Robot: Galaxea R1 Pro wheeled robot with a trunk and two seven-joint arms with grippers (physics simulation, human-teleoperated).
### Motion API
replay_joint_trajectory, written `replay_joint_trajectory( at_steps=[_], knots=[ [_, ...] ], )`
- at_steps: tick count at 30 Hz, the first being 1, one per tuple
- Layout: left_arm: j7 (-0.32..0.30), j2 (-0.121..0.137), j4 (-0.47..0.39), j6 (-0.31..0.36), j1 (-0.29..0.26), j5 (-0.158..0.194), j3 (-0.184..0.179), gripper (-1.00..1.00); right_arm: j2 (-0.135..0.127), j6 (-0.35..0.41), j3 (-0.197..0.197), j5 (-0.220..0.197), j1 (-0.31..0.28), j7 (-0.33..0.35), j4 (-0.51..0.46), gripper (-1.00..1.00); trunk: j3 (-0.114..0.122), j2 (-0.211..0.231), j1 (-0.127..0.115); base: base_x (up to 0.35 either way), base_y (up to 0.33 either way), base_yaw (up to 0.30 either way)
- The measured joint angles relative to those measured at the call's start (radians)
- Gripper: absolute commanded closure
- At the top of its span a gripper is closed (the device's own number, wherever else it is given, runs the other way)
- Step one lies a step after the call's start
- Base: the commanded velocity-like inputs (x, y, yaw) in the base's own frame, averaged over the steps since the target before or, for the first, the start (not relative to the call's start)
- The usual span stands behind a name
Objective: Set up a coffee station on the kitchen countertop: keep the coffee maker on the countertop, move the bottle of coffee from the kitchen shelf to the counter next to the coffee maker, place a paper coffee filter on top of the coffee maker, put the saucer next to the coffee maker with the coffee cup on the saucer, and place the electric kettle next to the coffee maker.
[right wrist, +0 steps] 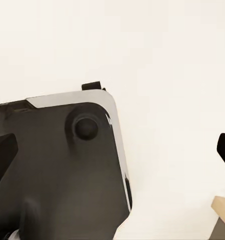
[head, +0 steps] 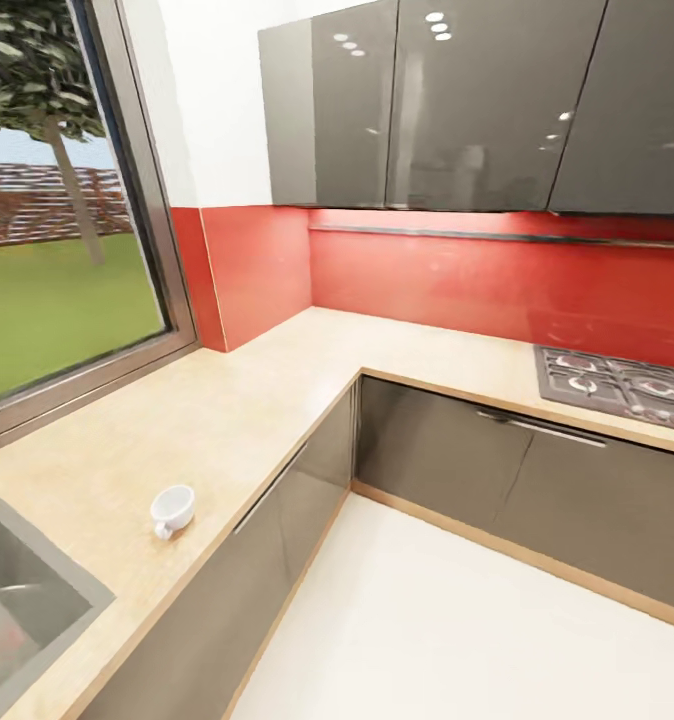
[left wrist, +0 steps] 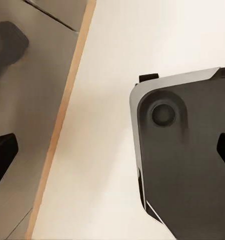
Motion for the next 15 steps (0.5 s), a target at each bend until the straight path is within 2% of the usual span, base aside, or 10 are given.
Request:
replay_joint_trajectory(
  at_steps=[7,15],
  knots=[
    [0.0,-0.001,0.0,-0.003,0.0,0.001,0.0,-1.0,0.0,0.0,0.0,0.0,0.0,0.0,0.0,-1.0,0.0,0.0,0.0,0.337,-0.014,0.278],
    [0.0,-0.003,0.0,-0.003,0.0,0.001,0.001,-1.0,0.0,0.0,0.0,0.0,0.0,0.0,0.0,-1.0,0.0,0.0,0.0,0.286,-0.175,0.278]
  ],
)
